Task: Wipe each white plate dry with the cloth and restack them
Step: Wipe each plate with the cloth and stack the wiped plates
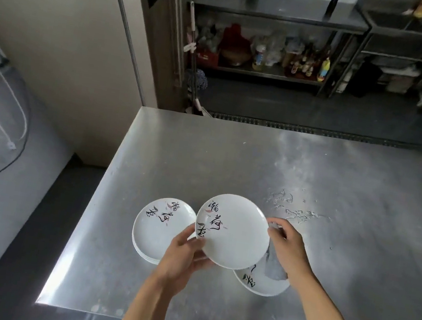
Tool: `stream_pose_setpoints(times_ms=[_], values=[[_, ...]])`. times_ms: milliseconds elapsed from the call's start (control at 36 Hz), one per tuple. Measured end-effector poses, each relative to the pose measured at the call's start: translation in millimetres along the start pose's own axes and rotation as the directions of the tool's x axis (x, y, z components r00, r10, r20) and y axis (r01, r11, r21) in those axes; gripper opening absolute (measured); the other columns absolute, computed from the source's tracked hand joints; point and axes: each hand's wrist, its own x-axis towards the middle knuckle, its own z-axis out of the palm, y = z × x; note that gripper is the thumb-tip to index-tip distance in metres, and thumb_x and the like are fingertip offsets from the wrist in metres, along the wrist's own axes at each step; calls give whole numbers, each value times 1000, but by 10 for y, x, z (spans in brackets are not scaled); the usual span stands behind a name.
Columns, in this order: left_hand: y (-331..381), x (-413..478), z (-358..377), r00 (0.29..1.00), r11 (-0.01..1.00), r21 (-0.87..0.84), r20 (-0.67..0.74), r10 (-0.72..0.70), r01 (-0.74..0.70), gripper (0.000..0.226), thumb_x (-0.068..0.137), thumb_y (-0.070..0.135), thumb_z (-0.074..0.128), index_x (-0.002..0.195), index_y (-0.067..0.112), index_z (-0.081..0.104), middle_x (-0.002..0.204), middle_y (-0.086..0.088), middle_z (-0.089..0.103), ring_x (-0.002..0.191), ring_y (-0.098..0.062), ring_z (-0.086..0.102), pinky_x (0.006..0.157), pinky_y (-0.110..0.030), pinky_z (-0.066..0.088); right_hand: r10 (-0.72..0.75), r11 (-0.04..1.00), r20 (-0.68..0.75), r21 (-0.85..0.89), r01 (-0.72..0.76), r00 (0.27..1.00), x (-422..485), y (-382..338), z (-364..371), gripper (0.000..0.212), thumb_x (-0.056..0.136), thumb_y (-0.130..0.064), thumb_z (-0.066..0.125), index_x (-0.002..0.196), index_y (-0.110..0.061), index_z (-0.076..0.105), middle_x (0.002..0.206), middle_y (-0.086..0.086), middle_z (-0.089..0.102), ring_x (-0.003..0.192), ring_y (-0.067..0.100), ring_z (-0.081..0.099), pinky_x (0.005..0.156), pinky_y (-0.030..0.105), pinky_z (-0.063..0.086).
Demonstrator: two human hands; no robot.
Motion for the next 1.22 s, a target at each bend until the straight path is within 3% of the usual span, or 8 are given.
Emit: stream_pose_setpoints(times_ms=[111,250,417,472,611,722,889,1222], values=[[-152,78,234,995,994,102,86,-48,39,42,104,-1,47,131,22,70,130,-9,74,116,-38,71,102,-57,57,93,995,-60,-36,-96,994,-37,293,-288,23,87,-17,69,96,-38,70,102,-16,71,98,6,65,75,23,47],[-293,128,475,984,968,244,145,-101,64,41,107,3,46,136,25,66,130,-7,74,110,-29,72,93,-43,62,175,982,-128,-43,-181,976,-101,619,-557,25,81,-9,71,93,-30,70,94,-8,71,95,21,67,71,30,51],[-529,260,550,986,921,373,75,-149,111,39,104,-2,51,135,17,65,113,-11,76,86,-15,72,90,-48,63,243,965,-123,-73,-253,962,-163,876,-688,23,81,-6,65,97,-22,67,99,2,69,94,27,66,84,50,59],[-600,309,572,988,907,399,23,-154,132,39,102,-4,52,135,13,64,97,-8,72,69,-8,68,84,-46,65,259,959,-123,-83,-270,958,-157,932,-697,23,82,-6,64,98,-23,65,100,2,68,93,26,66,83,50,60],[-716,419,609,989,889,435,-89,-116,143,44,100,-5,56,140,13,62,101,-17,73,88,-24,69,72,-42,66,281,952,-115,-95,-292,953,-114,1032,-700,22,82,-8,62,94,-26,63,100,0,66,88,29,67,79,43,58],[-744,492,616,989,882,458,-137,-54,111,49,98,-3,62,141,20,62,82,-8,68,81,-19,66,62,-34,64,278,953,-111,-96,-289,954,-51,1060,-672,21,83,-8,62,93,-26,62,100,-4,64,89,20,63,75,35,56],[-773,549,615,990,866,486,-134,-54,113,53,99,-4,58,147,20,60,107,-25,73,95,-28,68,72,-41,66,298,946,-105,-103,-309,949,22,1053,-659,22,81,-6,59,89,-27,62,91,1,67,69,24,66,51,24,50],[-901,611,587,977,890,451,-210,29,71,59,99,-5,56,148,27,59,87,-8,72,84,-21,65,69,-40,66,280,940,-105,-170,-294,954,101,1095,-630,22,80,-8,62,86,-29,61,87,-6,67,66,22,67,52,26,53]])
